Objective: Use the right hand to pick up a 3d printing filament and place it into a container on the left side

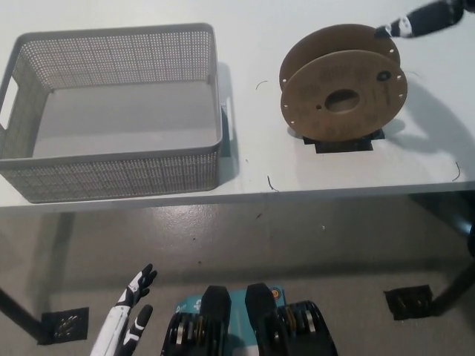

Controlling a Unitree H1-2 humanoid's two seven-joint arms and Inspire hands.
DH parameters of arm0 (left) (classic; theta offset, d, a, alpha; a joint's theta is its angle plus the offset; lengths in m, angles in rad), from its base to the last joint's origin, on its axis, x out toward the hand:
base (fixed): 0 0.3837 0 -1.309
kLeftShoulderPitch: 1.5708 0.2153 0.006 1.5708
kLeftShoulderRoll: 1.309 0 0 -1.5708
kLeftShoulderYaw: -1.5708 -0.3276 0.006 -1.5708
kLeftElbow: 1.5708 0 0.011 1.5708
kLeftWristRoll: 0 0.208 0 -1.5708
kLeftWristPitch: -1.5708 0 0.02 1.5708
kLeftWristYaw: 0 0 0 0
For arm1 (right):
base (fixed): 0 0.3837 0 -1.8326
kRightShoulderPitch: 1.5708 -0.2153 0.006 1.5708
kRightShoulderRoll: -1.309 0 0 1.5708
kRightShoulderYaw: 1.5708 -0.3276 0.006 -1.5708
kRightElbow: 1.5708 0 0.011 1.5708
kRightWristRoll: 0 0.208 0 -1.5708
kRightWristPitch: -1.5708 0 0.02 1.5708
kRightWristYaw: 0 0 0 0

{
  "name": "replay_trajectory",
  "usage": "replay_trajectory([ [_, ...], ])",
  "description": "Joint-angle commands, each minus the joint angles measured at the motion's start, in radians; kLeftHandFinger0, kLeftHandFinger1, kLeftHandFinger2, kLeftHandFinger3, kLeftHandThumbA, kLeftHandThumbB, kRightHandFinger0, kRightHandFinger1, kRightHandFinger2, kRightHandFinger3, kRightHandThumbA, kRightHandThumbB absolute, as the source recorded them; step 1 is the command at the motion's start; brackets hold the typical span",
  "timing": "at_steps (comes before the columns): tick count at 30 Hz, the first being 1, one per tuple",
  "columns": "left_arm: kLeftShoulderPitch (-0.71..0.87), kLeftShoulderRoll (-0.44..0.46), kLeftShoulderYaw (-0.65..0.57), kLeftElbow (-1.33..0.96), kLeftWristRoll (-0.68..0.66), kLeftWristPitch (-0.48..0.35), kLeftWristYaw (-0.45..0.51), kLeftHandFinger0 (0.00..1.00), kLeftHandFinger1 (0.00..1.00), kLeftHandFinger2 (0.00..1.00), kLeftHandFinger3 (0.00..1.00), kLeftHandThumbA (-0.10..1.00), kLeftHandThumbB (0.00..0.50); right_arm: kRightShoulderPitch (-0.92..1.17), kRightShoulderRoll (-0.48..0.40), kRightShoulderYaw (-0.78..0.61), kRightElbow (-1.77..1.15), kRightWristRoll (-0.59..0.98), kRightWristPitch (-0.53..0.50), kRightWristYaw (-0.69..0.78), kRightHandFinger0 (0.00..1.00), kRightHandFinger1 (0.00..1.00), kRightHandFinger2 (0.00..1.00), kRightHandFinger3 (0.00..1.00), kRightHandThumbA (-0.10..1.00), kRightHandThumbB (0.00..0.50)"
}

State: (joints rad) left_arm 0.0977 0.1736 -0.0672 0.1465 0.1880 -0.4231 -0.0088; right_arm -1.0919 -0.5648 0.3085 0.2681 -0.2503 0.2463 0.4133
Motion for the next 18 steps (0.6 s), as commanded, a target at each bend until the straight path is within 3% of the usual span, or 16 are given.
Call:
replay_trajectory([
  [1, -0.012, 0.036, 0.014, -0.049, 0.009, -0.047, 0.006, 1.0, 1.0, 1.0, 1.0, 1.0, 0.269, -0.428, 0.008, 0.138, 0.333, -0.108, 0.135, 0.274, 1.0, 1.0, 1.0, 1.0, 1.0, 0.418],
  [5, -0.005, 0.038, 0.008, -0.052, 0.008, -0.047, 0.01, 1.0, 1.0, 1.0, 1.0, 1.0, 0.267, -0.488, 0.054, 0.202, 0.485, -0.132, 0.031, 0.298, 1.0, 1.0, 1.0, 1.0, 1.0, 0.415],
  [8, -0.001, 0.043, 0.009, -0.055, 0.006, -0.047, 0.006, 1.0, 1.0, 1.0, 1.0, 1.0, 0.269, -0.551, 0.114, 0.232, 0.647, -0.114, -0.016, 0.337, 1.0, 1.0, 1.0, 1.0, 1.0, 0.356],
  [9, 0.001, 0.043, 0.009, -0.056, 0.007, -0.047, 0.006, 1.0, 1.0, 1.0, 1.0, 1.0, 0.27, -0.57, 0.129, 0.24, 0.699, -0.103, -0.074, 0.361, 1.0, 1.0, 1.0, 1.0, 1.0, 0.297],
  [10, 0.002, 0.043, 0.009, -0.055, 0.008, -0.047, 0.005, 1.0, 1.0, 1.0, 1.0, 1.0, 0.271, -0.592, 0.145, 0.256, 0.751, -0.108, -0.103, 0.377, 1.0, 1.0, 1.0, 1.0, 1.0, 0.314],
  [12, 0.002, 0.042, 0.011, -0.056, 0.006, -0.047, 0.001, 1.0, 1.0, 1.0, 1.0, 1.0, 0.277, -0.621, 0.164, 0.279, 0.802, -0.12, -0.07, 0.393, 1.0, 1.0, 1.0, 1.0, 1.0, 0.28],
  [13, 0.003, 0.041, 0.011, -0.057, 0.004, -0.047, -0.002, 1.0, 1.0, 1.0, 1.0, 1.0, 0.275, -0.643, 0.188, 0.285, 0.86, -0.121, -0.062, 0.393, 1.0, 1.0, 1.0, 1.0, 1.0, 0.308],
  [15, 0.003, 0.042, 0.011, -0.056, 0.002, -0.047, -0.007, 1.0, 1.0, 1.0, 1.0, 1.0, 0.284, -0.663, 0.207, 0.298, 0.908, -0.126, -0.051, 0.385, 1.0, 1.0, 1.0, 1.0, 1.0, 0.312],
  [18, 0.006, 0.045, 0.007, -0.057, 0.004, -0.047, -0.01, 1.0, 1.0, 1.0, 1.0, 1.0, 0.278, -0.684, 0.23, 0.303, 0.972, -0.115, -0.09, 0.391, 1.0, 1.0, 1.0, 1.0, 1.0, 0.261],
])
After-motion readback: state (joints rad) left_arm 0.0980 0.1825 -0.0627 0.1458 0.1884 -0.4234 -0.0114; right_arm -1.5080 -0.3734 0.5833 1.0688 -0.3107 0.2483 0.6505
